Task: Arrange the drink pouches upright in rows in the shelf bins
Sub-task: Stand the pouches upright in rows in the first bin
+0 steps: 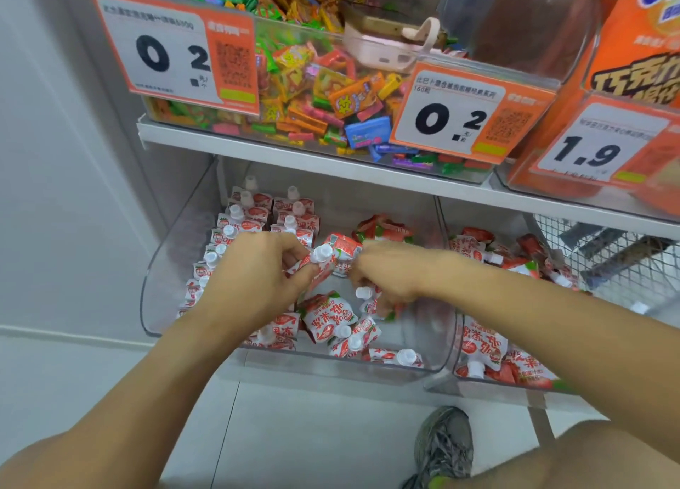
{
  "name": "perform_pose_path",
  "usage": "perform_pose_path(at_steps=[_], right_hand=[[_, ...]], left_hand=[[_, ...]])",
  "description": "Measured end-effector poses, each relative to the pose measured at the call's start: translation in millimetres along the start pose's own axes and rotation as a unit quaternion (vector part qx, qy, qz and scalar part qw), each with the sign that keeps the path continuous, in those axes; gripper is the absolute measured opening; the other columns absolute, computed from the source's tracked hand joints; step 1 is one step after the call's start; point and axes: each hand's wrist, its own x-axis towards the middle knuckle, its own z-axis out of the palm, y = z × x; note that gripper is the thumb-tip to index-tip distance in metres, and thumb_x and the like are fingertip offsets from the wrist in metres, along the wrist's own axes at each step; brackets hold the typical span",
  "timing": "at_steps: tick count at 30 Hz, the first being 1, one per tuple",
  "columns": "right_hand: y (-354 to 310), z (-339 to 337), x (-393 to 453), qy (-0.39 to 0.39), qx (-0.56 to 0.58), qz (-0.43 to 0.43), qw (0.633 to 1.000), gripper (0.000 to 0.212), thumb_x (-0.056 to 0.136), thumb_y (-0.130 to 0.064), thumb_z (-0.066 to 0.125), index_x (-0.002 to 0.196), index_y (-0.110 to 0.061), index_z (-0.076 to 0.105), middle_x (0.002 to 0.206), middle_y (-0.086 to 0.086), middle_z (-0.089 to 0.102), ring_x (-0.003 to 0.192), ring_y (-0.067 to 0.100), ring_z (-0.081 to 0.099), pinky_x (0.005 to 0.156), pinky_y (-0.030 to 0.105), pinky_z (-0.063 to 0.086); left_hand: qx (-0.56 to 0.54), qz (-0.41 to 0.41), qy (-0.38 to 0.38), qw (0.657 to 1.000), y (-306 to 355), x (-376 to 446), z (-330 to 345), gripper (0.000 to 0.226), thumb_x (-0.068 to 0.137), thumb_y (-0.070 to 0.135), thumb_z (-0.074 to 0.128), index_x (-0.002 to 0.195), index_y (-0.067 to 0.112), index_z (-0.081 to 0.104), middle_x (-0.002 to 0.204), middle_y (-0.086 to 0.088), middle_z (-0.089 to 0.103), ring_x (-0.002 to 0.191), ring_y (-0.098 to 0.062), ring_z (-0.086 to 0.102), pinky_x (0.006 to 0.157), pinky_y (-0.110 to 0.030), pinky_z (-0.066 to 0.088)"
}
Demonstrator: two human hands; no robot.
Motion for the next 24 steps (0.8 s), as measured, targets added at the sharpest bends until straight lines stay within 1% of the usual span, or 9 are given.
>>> perform_pose_path(at_steps=[1, 4, 6, 8, 12, 14, 17, 21, 24], right_hand=[[0, -4, -6, 0.021, -0.01, 0.002, 1.0, 0.033, 0.068, -0.028, 0.085, 0.083, -0.026, 0.056, 0.081, -0.001, 0.052, 0.088, 0.024, 0.051, 0.073, 0.037, 0.051], [4, -15, -27, 0.101, 0.001, 0.027, 0.994, 0.029, 0.081, -0.033, 0.075, 0.09, -0.025, 0.049, 0.099, 0.002, 0.057, 0.09, 0.019, 0.05, 0.074, 0.032, 0.043], [3, -16, -40, 0.161, 0.072, 0.037, 0.984, 0.031, 0.084, -0.04, 0.072, 0.091, -0.023, 0.047, 0.1, -0.002, 0.055, 0.088, 0.017, 0.05, 0.072, 0.032, 0.038], [-7, -13, -48, 0.186, 0.157, 0.02, 0.97, 0.032, 0.083, -0.047, 0.073, 0.09, -0.024, 0.052, 0.094, -0.007, 0.057, 0.085, 0.015, 0.053, 0.073, 0.032, 0.042], [-31, 2, -46, 0.115, 0.24, -0.015, 0.964, 0.031, 0.086, -0.049, 0.07, 0.093, -0.023, 0.055, 0.095, -0.005, 0.062, 0.088, 0.016, 0.058, 0.08, 0.035, 0.049], [-38, 6, -44, 0.081, 0.267, -0.007, 0.96, 0.043, 0.081, -0.061, 0.068, 0.096, -0.025, 0.05, 0.097, -0.002, 0.057, 0.087, 0.018, 0.056, 0.078, 0.04, 0.051], [-43, 10, -44, 0.004, 0.241, 0.031, 0.97, 0.06, 0.072, -0.075, 0.066, 0.106, -0.031, 0.042, 0.104, -0.002, 0.05, 0.089, 0.017, 0.055, 0.077, 0.039, 0.052], [-43, 4, -47, 0.001, 0.284, 0.02, 0.959, 0.05, 0.081, -0.052, 0.075, 0.116, -0.03, 0.046, 0.088, -0.015, 0.051, 0.069, 0.0, 0.049, 0.06, 0.023, 0.038], [-43, 11, -46, 0.026, 0.273, 0.032, 0.961, 0.047, 0.077, -0.042, 0.08, 0.114, -0.035, 0.054, 0.102, -0.012, 0.062, 0.079, 0.001, 0.058, 0.071, 0.023, 0.047]], left_hand=[[-0.003, -0.001, 0.004, 1.0, 0, 0, 0, 0.026, 0.081, 0.039, 0.071, 0.097, 0.018, 0.074, 0.084, 0.007, 0.07, 0.071, -0.004, 0.06, 0.06, -0.008, 0.039], [-0.001, 0.0, 0.009, 1.0, 1, -1, 1, 0.025, 0.081, 0.039, 0.071, 0.096, 0.019, 0.074, 0.084, 0.007, 0.071, 0.072, -0.005, 0.061, 0.06, -0.008, 0.039], [0.0, -0.003, 0.017, 1.0, 1, -1, 2, 0.024, 0.081, 0.038, 0.072, 0.094, 0.019, 0.074, 0.082, 0.007, 0.07, 0.071, -0.005, 0.062, 0.06, -0.008, 0.04], [-0.001, -0.008, 0.029, 1.0, 1, -1, 1, 0.022, 0.08, 0.037, 0.073, 0.091, 0.018, 0.074, 0.078, 0.008, 0.069, 0.07, -0.005, 0.062, 0.06, -0.011, 0.043], [-0.008, -0.014, 0.032, 0.999, 0, -1, 1, 0.021, 0.079, 0.037, 0.073, 0.088, 0.018, 0.073, 0.076, 0.008, 0.069, 0.071, -0.007, 0.063, 0.069, -0.026, 0.055], [-0.01, -0.015, 0.028, 0.999, 0, -1, 1, 0.02, 0.078, 0.036, 0.074, 0.089, 0.019, 0.073, 0.077, 0.007, 0.07, 0.072, -0.007, 0.064, 0.07, -0.026, 0.055], [-0.013, -0.014, 0.02, 1.0, 1, -2, 1, 0.021, 0.079, 0.035, 0.074, 0.091, 0.019, 0.073, 0.08, 0.007, 0.07, 0.074, -0.007, 0.064, 0.069, -0.022, 0.053], [-0.018, -0.005, 0.008, 1.0, 1, -1, 1, 0.022, 0.079, 0.038, 0.073, 0.09, 0.019, 0.074, 0.08, 0.007, 0.07, 0.074, -0.008, 0.064, 0.07, -0.028, 0.056], [-0.018, -0.002, 0.007, 1.0, 1, 0, 3, 0.02, 0.079, 0.038, 0.073, 0.088, 0.021, 0.073, 0.079, 0.008, 0.07, 0.073, -0.007, 0.064, 0.07, -0.03, 0.057]])
